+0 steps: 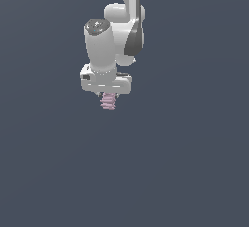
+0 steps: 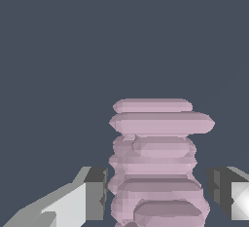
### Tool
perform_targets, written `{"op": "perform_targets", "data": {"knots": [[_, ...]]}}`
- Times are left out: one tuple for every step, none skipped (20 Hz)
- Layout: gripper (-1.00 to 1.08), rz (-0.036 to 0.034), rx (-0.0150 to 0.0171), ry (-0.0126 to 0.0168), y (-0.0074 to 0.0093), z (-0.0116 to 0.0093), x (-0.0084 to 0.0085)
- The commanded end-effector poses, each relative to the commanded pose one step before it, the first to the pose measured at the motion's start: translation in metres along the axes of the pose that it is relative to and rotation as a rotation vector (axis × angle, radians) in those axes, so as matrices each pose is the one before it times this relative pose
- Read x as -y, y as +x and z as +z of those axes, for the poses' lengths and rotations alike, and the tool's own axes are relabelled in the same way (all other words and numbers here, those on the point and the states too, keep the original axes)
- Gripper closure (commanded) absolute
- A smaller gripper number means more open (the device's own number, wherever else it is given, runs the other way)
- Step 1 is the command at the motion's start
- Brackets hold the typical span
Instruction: Pick up the object and move it to a goal position.
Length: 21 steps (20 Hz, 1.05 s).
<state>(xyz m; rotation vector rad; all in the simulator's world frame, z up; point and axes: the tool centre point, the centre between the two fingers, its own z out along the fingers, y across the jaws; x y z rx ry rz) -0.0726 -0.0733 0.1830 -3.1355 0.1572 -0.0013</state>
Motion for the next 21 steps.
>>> {"op": "perform_targets", "data": {"knots": [[1.08,-0.00005,-0.00005,0.00125,-0.0101,-0.0214,-0.02036],[1.08,0.0,0.0,0.0,-0.00364,-0.00832,-0.00784],[1.08,0.0,0.0,0.0,-0.00349,-0.00809,-0.00762],[1.08,0.0,0.0,0.0,-0.00335,-0.00781,-0.00736],[1.08,0.0,0.0,0.0,-0.0032,-0.00751,-0.00709],[1.08,0.0,0.0,0.0,-0.00303,-0.00722,-0.00683],[1.08,0.00008,0.00048,-0.00002,-0.00274,-0.0067,-0.00664],[1.08,0.0,0.0,0.0,-0.00265,-0.00666,-0.00635],[1.08,-0.00003,0.00001,-0.00049,-0.00246,-0.00637,-0.00594],[1.08,0.0,0.0,0.0,-0.00227,-0.00593,-0.00571],[1.08,0.0,0.00013,-0.00047,-0.00204,-0.00545,-0.00515],[1.08,0.0,0.0,0.0,-0.00185,-0.00495,-0.00479],[1.08,-0.00001,0.00009,-0.00048,-0.00159,-0.0044,-0.00413],[1.08,0.0,0.0,0.0,-0.00136,-0.00382,-0.00374],[1.08,-0.00003,0.00007,-0.00048,-0.00107,-0.00328,-0.00307],[1.08,0.0,0.0,0.0,-0.00083,-0.0027,-0.00271],[1.08,-0.00012,0.00006,-0.00068,-0.00052,-0.0022,-0.00195],[1.08,0.0,0.0,0.0,-0.00029,-0.00159,-0.00171],[1.08,-0.00016,0.0,-0.00046,-0.00003,-0.00112,-0.00099],[1.08,0.0,0.0,0.0,0.0001,-0.00056,-0.00071],[1.08,0.0,0.0,0.0,0.00007,-0.00015,-0.00022]]}}
